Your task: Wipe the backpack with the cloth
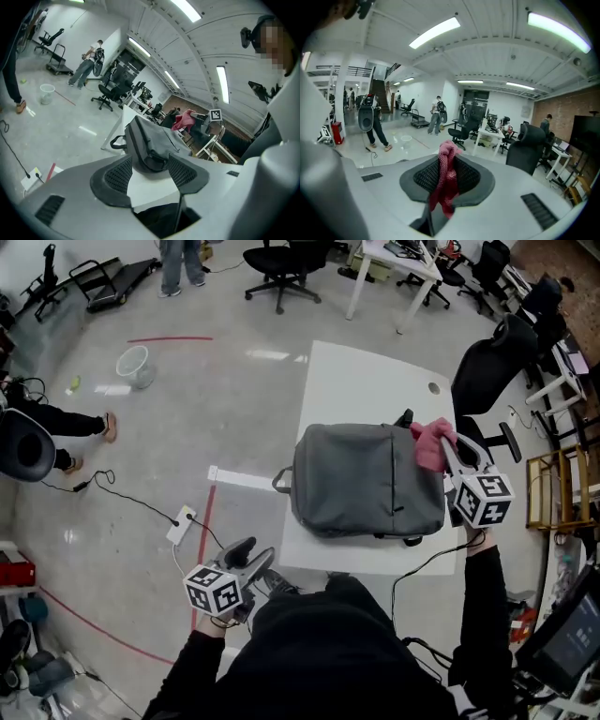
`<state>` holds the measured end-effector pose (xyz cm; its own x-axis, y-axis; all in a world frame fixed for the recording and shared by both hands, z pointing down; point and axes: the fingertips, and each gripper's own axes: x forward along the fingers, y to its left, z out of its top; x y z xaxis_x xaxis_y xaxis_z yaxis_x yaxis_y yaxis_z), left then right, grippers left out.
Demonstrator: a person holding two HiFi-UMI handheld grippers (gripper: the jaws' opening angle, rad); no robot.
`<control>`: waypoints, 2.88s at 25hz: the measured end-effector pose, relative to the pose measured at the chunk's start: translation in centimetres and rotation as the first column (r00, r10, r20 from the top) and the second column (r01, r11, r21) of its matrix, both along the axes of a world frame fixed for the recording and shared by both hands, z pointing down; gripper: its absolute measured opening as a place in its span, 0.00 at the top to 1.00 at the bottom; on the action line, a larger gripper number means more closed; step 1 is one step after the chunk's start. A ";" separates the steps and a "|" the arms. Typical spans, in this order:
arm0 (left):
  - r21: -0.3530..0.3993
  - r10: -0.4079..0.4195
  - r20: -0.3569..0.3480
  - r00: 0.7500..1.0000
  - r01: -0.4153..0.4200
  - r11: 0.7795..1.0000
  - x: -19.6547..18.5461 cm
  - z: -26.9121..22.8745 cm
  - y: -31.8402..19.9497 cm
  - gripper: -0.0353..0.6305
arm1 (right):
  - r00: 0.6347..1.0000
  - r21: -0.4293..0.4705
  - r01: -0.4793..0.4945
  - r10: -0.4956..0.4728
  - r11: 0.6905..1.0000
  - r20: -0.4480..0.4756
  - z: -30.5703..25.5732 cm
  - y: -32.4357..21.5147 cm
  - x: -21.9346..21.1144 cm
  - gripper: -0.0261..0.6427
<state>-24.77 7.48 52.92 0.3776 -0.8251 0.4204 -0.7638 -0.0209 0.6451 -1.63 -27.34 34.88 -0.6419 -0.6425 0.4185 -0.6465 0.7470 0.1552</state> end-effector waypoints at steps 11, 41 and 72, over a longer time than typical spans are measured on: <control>0.067 -0.064 0.130 0.990 0.055 0.996 10.4 -5.1 -10.8 0.56 | 0.988 -0.103 0.028 -0.012 0.994 0.154 3.9 -10.6 14.3 0.85; -0.072 0.057 0.154 0.986 -0.046 0.996 27.9 -0.9 -20.4 0.56 | 0.899 -0.567 0.425 -0.253 0.706 0.359 22.1 -11.5 17.5 0.85; -0.033 0.270 0.123 0.955 -0.268 0.963 31.9 -1.4 -25.2 0.56 | 0.889 -0.673 0.455 -0.250 0.583 0.384 24.2 -1.1 22.3 0.85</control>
